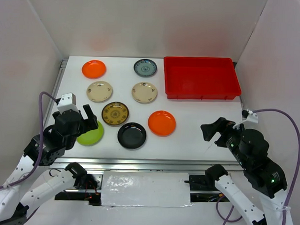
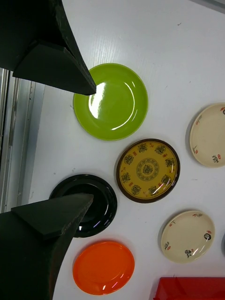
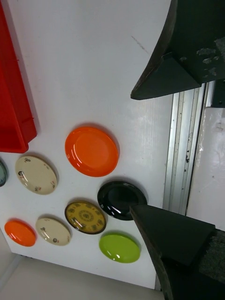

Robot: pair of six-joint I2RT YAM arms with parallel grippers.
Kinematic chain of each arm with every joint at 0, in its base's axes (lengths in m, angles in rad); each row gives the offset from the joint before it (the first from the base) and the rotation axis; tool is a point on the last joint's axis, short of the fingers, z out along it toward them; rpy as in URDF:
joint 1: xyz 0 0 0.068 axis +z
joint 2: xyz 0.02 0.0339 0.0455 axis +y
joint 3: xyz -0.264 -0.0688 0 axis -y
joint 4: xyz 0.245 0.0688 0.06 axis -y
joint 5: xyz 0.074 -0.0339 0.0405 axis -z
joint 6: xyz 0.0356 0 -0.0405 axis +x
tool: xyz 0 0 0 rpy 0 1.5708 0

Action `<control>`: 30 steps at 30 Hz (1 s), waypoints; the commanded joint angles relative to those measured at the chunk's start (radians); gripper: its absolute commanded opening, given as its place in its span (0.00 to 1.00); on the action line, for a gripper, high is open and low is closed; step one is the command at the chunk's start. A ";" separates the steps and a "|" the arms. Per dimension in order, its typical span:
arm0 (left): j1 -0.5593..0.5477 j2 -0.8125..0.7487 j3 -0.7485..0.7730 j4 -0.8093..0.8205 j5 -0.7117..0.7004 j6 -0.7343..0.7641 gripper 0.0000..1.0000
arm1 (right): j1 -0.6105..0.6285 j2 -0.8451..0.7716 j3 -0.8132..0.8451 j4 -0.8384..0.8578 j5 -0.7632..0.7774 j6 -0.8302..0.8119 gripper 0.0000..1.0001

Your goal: Place the plates into the plastic bin on the countertop

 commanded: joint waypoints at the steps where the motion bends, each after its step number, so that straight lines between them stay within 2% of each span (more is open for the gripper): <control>1: 0.002 0.010 0.015 0.024 -0.005 -0.005 0.99 | -0.007 0.027 -0.010 0.005 0.003 0.007 1.00; 5: 0.002 0.013 0.017 0.031 0.008 0.007 0.99 | -0.007 0.018 -0.042 0.048 -0.037 0.013 1.00; 8: 0.002 0.016 0.017 0.036 0.018 0.015 0.99 | -0.007 0.029 -0.124 0.143 -0.093 0.021 1.00; 15: 0.002 0.016 0.006 0.050 0.021 0.021 0.99 | -0.013 0.170 -0.282 0.313 -0.046 0.101 1.00; 18: 0.002 0.037 0.009 0.048 0.028 0.027 0.99 | -0.035 0.273 -0.389 0.448 -0.107 0.153 1.00; 23: 0.002 0.077 0.008 0.051 0.054 0.042 0.99 | -0.076 0.417 -0.590 0.804 -0.253 0.202 0.99; 28: 0.002 0.105 0.008 0.065 0.087 0.062 0.99 | -0.150 0.648 -0.679 1.100 -0.446 0.231 0.86; 30: 0.002 0.111 0.014 0.060 0.084 0.061 0.99 | -0.162 0.754 -0.673 1.172 -0.468 0.239 0.81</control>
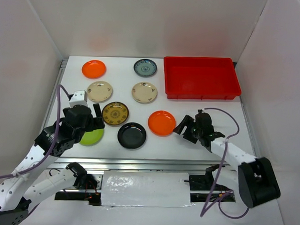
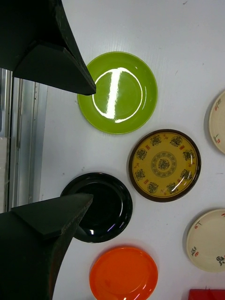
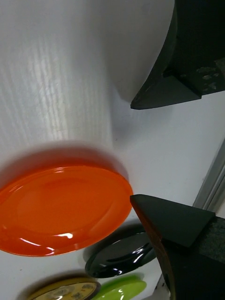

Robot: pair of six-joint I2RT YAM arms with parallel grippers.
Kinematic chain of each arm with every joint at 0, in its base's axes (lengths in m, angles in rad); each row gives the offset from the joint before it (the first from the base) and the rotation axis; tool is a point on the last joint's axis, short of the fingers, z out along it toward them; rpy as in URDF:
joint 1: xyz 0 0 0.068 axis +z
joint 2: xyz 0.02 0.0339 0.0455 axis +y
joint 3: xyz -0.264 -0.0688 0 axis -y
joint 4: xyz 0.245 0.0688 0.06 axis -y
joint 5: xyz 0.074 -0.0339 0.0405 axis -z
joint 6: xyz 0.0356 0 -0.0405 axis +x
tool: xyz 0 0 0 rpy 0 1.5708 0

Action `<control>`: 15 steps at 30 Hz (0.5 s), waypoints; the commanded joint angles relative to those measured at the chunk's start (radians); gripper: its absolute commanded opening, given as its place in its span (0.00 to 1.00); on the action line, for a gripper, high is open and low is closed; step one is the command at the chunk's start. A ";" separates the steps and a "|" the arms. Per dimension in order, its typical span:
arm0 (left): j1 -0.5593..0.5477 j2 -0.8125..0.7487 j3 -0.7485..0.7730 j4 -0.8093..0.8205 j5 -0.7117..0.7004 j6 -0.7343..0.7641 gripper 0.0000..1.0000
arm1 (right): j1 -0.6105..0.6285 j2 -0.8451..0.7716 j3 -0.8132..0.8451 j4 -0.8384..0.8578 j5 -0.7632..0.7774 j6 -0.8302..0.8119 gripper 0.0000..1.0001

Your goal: Place the plates into the plastic bin on the countertop

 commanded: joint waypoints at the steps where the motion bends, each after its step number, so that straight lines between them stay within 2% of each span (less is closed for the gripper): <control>1: 0.001 0.005 0.014 0.030 0.010 0.024 0.99 | -0.023 0.134 0.011 0.323 -0.125 0.031 0.80; 3: 0.002 -0.013 0.012 0.034 0.015 0.027 0.99 | -0.028 0.228 0.035 0.341 -0.131 0.043 0.75; 6: 0.002 -0.039 0.006 0.042 0.021 0.030 0.99 | -0.032 0.309 0.060 0.370 -0.141 0.069 0.60; 11: 0.002 -0.060 0.003 0.048 0.024 0.035 0.99 | -0.034 0.437 0.068 0.437 -0.138 0.133 0.43; 14: 0.002 -0.063 0.003 0.048 0.029 0.038 0.99 | -0.034 0.464 0.040 0.494 -0.138 0.167 0.16; 15: 0.002 -0.061 0.002 0.048 0.029 0.038 0.99 | -0.032 0.436 0.010 0.506 -0.128 0.179 0.00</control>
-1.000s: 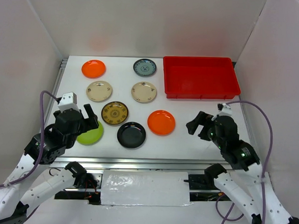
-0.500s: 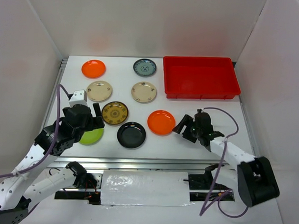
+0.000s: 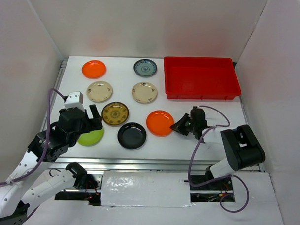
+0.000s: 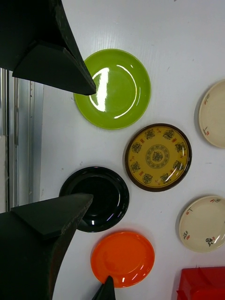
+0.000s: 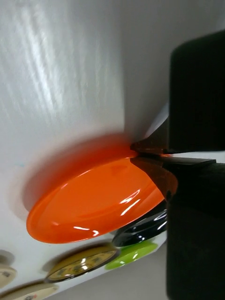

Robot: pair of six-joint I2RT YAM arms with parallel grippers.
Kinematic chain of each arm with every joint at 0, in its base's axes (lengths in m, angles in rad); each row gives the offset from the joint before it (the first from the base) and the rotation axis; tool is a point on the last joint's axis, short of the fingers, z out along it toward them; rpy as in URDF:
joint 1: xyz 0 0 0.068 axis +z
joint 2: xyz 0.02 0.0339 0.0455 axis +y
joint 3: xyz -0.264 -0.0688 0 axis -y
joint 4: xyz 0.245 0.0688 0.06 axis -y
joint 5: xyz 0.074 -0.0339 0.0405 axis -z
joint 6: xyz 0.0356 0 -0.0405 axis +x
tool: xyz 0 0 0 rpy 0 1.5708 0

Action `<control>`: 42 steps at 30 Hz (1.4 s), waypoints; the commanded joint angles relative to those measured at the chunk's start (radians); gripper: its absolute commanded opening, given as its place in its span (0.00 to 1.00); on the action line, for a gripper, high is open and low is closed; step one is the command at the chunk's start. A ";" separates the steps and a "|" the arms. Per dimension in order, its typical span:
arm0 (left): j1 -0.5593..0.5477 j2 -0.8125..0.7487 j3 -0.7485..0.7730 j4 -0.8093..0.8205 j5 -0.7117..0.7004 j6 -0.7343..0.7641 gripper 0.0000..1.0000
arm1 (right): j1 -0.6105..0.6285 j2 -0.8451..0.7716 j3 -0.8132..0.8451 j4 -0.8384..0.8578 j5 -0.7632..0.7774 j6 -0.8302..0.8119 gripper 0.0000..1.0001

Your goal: Place the plates into the plastic bin on the countertop

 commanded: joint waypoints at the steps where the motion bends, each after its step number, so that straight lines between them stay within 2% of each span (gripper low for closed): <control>1: 0.001 0.001 0.003 0.039 0.014 0.019 0.99 | -0.001 -0.038 -0.065 0.080 0.034 0.078 0.00; 2: 0.002 0.001 0.003 0.041 0.016 0.019 0.99 | 0.007 -0.080 -0.083 0.074 0.049 0.095 0.00; 4: 0.002 0.001 0.002 0.044 0.017 0.022 0.99 | 0.029 -0.268 -0.105 -0.030 0.143 0.126 0.00; 5: 0.002 0.000 0.002 0.044 0.020 0.023 0.99 | 0.065 -0.419 -0.078 -0.167 0.242 0.126 0.00; 6: 0.002 -0.002 0.002 0.045 0.020 0.022 0.99 | 0.082 -0.492 -0.050 -0.169 0.287 0.126 0.00; 7: 0.002 -0.002 0.002 0.044 0.014 0.022 0.99 | 0.091 -0.550 -0.019 -0.305 0.330 0.115 0.00; 9: 0.002 -0.002 0.003 0.042 0.016 0.019 0.99 | 0.073 -0.670 0.094 -0.409 0.358 0.094 0.00; 11: 0.002 -0.005 0.002 0.042 0.010 0.019 0.99 | 0.028 -0.671 0.181 -0.521 0.353 0.035 0.00; 13: 0.002 -0.005 0.002 0.039 0.008 0.014 0.99 | -0.058 -0.610 0.324 -0.578 0.340 -0.021 0.00; 15: 0.002 -0.002 0.002 0.039 0.002 0.013 0.99 | -0.148 -0.443 0.485 -0.609 0.310 -0.070 0.00; 16: 0.002 0.000 0.003 0.036 -0.001 0.011 0.99 | -0.177 -0.310 0.543 -0.623 0.278 -0.080 0.00; 18: 0.002 0.004 0.003 0.033 -0.004 0.008 0.99 | -0.248 -0.183 0.702 -0.618 0.243 -0.098 0.00; 19: 0.002 0.007 0.002 0.033 -0.012 0.005 0.99 | -0.266 -0.064 0.792 -0.601 0.182 -0.106 0.00; 21: 0.002 0.012 0.000 0.036 -0.013 0.008 0.99 | -0.307 0.038 0.890 -0.604 0.163 -0.120 0.00; 25: 0.002 0.048 0.009 0.012 -0.047 -0.018 0.99 | -0.306 0.315 1.169 -0.666 0.221 -0.179 0.00; 28: 0.002 0.062 0.006 0.025 -0.021 0.002 0.99 | -0.314 0.472 1.294 -0.721 0.197 -0.195 0.00; 36: 0.002 0.108 0.005 0.042 0.022 0.026 0.99 | -0.311 0.708 1.507 -0.790 0.122 -0.227 0.01; 39: 0.002 0.099 0.003 0.047 0.030 0.032 0.99 | -0.299 0.771 1.566 -0.807 0.084 -0.238 0.10; 41: 0.002 0.093 0.000 0.050 0.031 0.034 0.99 | -0.291 0.764 1.544 -0.764 0.063 -0.242 0.19; 42: 0.002 0.090 -0.001 0.053 0.033 0.036 0.99 | -0.289 0.748 1.537 -0.752 0.057 -0.241 0.35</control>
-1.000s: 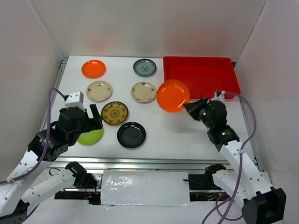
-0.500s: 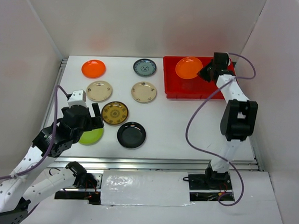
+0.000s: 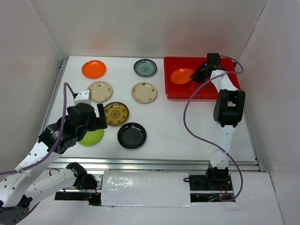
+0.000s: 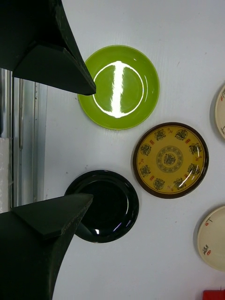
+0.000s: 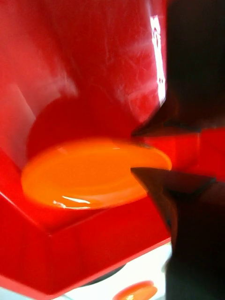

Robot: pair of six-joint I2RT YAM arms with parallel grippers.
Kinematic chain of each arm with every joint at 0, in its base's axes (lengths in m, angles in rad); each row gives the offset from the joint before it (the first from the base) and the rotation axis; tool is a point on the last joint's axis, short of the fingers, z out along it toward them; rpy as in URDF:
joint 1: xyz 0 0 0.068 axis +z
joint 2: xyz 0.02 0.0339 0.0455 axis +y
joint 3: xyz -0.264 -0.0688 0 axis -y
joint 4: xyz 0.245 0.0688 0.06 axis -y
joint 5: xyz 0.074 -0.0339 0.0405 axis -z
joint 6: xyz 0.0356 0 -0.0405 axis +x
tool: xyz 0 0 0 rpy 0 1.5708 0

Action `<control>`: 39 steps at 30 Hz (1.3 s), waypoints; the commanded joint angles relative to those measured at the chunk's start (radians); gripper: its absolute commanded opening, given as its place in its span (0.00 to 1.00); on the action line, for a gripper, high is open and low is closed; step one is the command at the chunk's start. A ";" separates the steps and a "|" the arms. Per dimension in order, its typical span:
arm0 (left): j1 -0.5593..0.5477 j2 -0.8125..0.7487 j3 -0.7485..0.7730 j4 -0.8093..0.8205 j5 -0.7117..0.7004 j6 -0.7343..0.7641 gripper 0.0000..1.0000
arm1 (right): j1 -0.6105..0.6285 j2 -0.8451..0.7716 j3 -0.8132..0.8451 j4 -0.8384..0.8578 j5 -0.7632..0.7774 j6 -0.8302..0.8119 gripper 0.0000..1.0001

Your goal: Place the plates into the plastic bin on the countertop

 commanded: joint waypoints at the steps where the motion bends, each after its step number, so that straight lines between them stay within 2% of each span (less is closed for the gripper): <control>1: 0.002 -0.016 0.000 0.043 0.012 0.030 0.99 | 0.020 -0.039 0.032 0.037 -0.057 -0.021 0.42; 2: 0.002 -0.016 -0.001 0.046 0.014 0.033 0.99 | 0.022 -0.045 0.036 0.033 -0.057 -0.021 0.54; 3: 0.002 -0.016 -0.002 0.046 0.015 0.033 0.99 | 0.025 -0.063 0.042 0.030 -0.055 -0.021 0.88; 4: 0.002 -0.011 -0.002 0.046 0.017 0.034 0.99 | 0.026 -0.080 0.050 0.021 -0.046 -0.021 0.96; 5: 0.002 -0.013 0.000 0.046 0.018 0.034 0.99 | 0.028 -0.098 0.053 0.017 -0.038 -0.024 1.00; 7: 0.002 -0.010 0.002 0.044 0.018 0.036 0.99 | 0.030 -0.199 0.024 0.016 0.018 -0.030 1.00; 9: 0.002 -0.014 0.003 0.041 0.015 0.033 0.99 | 0.091 -0.362 -0.060 0.031 0.090 -0.055 1.00; 11: 0.000 -0.021 0.003 0.038 0.009 0.028 0.99 | 0.140 -0.525 -0.125 0.033 0.234 -0.107 1.00; 13: 0.002 -0.037 0.006 0.029 -0.011 0.022 0.99 | 0.226 -0.609 -0.221 -0.012 0.281 -0.167 1.00; 14: 0.000 -0.048 0.006 0.026 -0.020 0.009 0.99 | 0.253 -0.682 -0.255 -0.038 0.267 -0.175 1.00; 16: 0.002 -0.056 0.008 0.018 -0.061 -0.005 0.99 | 0.336 -0.759 -0.436 -0.040 0.198 -0.187 1.00; 17: 0.002 -0.057 0.011 0.003 -0.074 -0.024 0.99 | 0.370 -0.839 -0.606 -0.014 0.101 -0.184 1.00; 18: 0.002 -0.053 0.014 -0.006 -0.091 -0.031 0.99 | 0.413 -0.879 -0.698 0.035 0.065 -0.175 1.00; 20: 0.003 -0.047 0.025 -0.026 -0.129 -0.062 0.99 | 0.537 -0.983 -0.882 0.248 -0.030 -0.129 1.00; 21: 0.003 -0.039 0.032 -0.045 -0.137 -0.065 0.99 | 0.574 -1.002 -1.042 0.404 -0.058 -0.074 1.00; 23: 0.005 -0.036 0.031 -0.045 -0.140 -0.068 0.99 | 0.672 -1.036 -1.234 0.551 -0.060 -0.006 1.00; 25: 0.005 -0.039 0.028 -0.040 -0.129 -0.062 0.99 | 0.721 -1.039 -1.324 0.701 -0.020 0.071 0.99; 28: 0.002 -0.044 0.026 -0.033 -0.121 -0.055 0.99 | 0.786 -0.978 -1.426 0.827 0.000 0.133 0.95; 33: 0.005 -0.047 0.021 -0.025 -0.109 -0.048 0.99 | 0.833 -0.838 -1.420 0.878 0.028 0.178 0.90; 39: 0.005 -0.053 0.018 -0.020 -0.101 -0.041 0.99 | 0.839 -0.625 -1.335 0.846 0.077 0.292 0.73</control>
